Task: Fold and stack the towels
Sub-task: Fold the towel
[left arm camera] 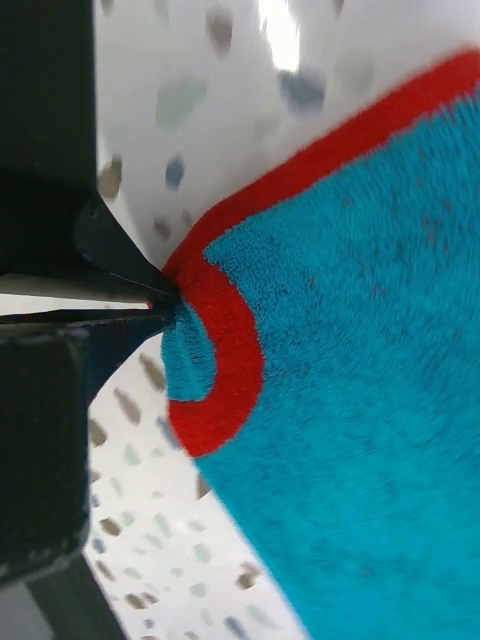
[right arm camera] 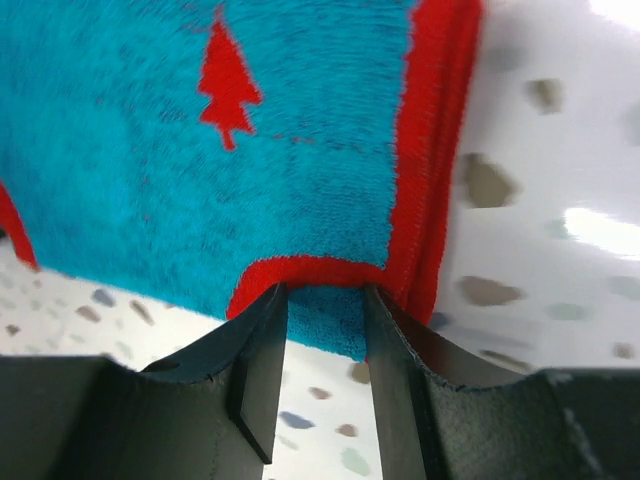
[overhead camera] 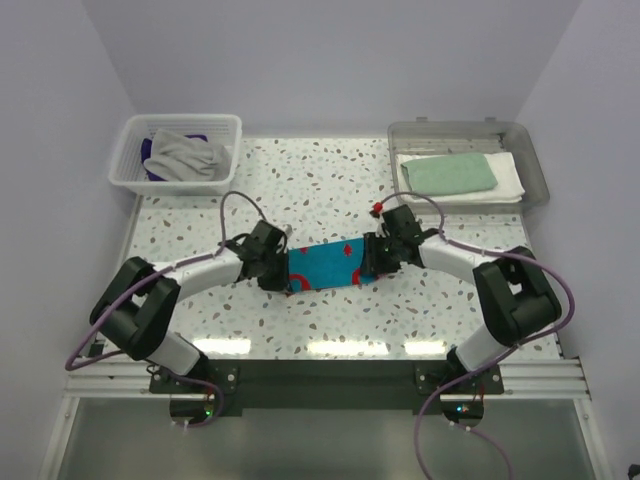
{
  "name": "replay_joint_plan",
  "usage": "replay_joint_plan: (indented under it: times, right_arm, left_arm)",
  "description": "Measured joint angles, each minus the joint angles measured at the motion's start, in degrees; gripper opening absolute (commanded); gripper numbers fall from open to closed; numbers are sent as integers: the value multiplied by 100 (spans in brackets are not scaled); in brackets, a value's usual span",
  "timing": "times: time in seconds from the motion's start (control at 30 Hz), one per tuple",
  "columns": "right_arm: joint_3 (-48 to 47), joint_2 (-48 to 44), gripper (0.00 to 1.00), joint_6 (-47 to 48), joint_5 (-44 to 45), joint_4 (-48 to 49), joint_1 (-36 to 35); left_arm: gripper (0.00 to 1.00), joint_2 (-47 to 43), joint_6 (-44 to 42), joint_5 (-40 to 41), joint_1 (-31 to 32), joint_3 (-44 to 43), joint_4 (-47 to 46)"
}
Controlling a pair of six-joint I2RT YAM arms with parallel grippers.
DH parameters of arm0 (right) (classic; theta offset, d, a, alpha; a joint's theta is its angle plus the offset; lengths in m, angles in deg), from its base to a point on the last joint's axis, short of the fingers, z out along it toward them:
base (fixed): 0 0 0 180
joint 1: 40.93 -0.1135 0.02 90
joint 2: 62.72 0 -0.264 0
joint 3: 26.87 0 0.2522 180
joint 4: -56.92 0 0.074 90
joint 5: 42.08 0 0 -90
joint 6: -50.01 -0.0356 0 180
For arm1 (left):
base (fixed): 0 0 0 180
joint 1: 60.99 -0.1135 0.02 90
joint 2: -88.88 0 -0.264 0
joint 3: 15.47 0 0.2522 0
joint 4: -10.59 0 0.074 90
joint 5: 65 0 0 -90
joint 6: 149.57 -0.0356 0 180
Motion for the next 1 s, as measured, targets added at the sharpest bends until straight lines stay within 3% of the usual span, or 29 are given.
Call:
replay_joint_plan:
  times: [0.17, 0.37, 0.6, 0.7, 1.0]
  right_arm:
    - [232, -214, 41, -680, 7, 245, -656]
    - [-37, -817, 41, -789, 260, 57, -680]
    - [-841, -599, 28, -686, 323, 313, -656]
    - [-885, -201, 27, -682, 321, 520, -505]
    - [-310, 492, 27, -682, 278, 798, 343]
  left_arm:
    - [31, -37, -232, 533, -704, -195, 315]
    - [52, -713, -498, 839, -776, -232, 911]
    - [47, -1427, -446, 662, -776, -463, 678]
    - [41, -1204, -354, 476, -774, -435, 345]
    - [40, -190, 11, 238, -551, 210, -717]
